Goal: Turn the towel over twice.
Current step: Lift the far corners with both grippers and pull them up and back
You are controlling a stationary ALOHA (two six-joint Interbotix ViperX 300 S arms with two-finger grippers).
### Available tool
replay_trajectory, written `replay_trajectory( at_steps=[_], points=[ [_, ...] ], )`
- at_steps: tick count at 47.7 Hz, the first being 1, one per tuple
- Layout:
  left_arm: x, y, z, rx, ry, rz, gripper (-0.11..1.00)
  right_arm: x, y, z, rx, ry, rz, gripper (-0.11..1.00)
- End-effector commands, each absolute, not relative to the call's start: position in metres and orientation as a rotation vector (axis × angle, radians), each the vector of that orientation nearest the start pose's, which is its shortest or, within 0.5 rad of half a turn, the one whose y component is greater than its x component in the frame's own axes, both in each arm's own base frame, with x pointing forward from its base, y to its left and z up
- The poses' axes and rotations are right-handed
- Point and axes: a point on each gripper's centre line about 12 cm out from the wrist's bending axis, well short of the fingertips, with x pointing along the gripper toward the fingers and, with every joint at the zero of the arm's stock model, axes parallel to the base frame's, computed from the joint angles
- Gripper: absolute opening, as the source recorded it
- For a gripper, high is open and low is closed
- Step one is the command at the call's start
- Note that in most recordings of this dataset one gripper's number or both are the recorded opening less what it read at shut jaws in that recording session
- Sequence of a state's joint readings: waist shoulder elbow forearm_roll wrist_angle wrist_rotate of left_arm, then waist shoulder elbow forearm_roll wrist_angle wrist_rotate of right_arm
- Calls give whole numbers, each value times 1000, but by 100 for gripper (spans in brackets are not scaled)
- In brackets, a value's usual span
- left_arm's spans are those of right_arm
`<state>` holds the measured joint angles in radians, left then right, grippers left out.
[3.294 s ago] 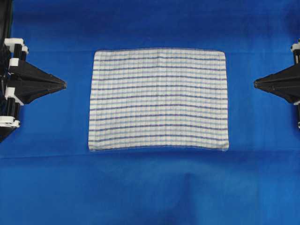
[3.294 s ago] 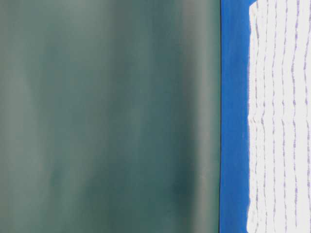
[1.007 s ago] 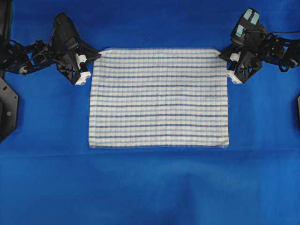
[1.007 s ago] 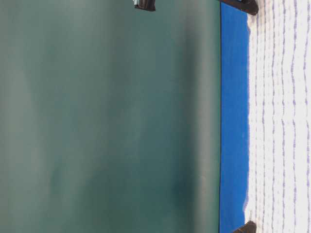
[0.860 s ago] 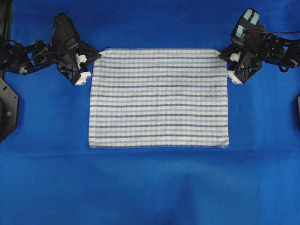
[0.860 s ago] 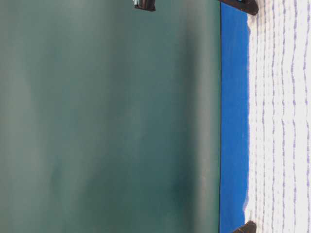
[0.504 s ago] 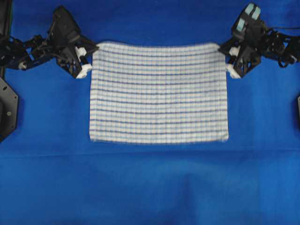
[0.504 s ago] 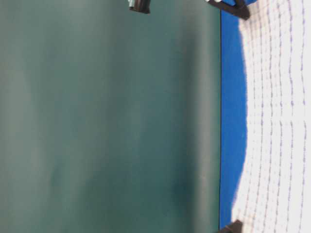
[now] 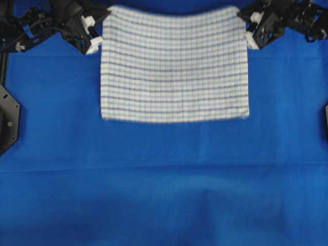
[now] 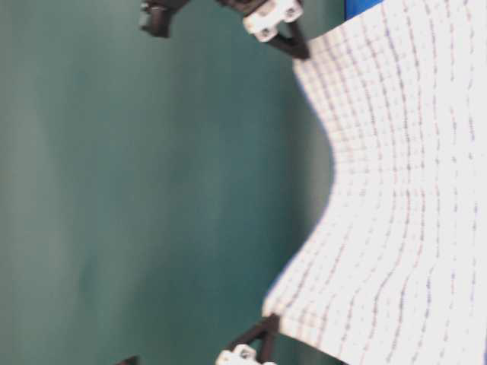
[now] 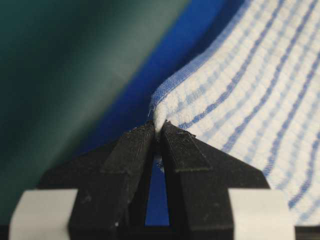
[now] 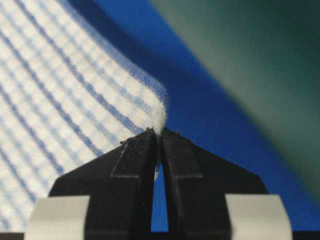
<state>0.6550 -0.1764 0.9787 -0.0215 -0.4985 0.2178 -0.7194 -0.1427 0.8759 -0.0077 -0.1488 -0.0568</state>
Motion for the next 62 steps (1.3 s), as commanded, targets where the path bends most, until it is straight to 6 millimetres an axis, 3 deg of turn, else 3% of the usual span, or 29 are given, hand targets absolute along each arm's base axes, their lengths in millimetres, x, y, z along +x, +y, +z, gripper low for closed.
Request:
replay_trajectory(
  at_steps=[1, 13, 27, 42, 49, 62],
  points=[
    [257, 206, 215, 126, 275, 657, 3, 253, -232, 201, 106, 500, -705, 5],
    [239, 218, 259, 165, 165, 732, 3, 245, -246, 254, 7, 384, -753, 5],
    [233, 211, 282, 189, 94, 738, 3, 240, -241, 295, -41, 355, -754, 5],
    [232, 180, 303, 221, 2, 669, 3, 233, -200, 319, -70, 314, -679, 5],
    [232, 165, 302, 220, -2, 627, 3, 232, -182, 318, -63, 323, -636, 5],
    [235, 126, 292, 201, 51, 497, 3, 240, -132, 310, -43, 372, -473, 5]
  ],
)
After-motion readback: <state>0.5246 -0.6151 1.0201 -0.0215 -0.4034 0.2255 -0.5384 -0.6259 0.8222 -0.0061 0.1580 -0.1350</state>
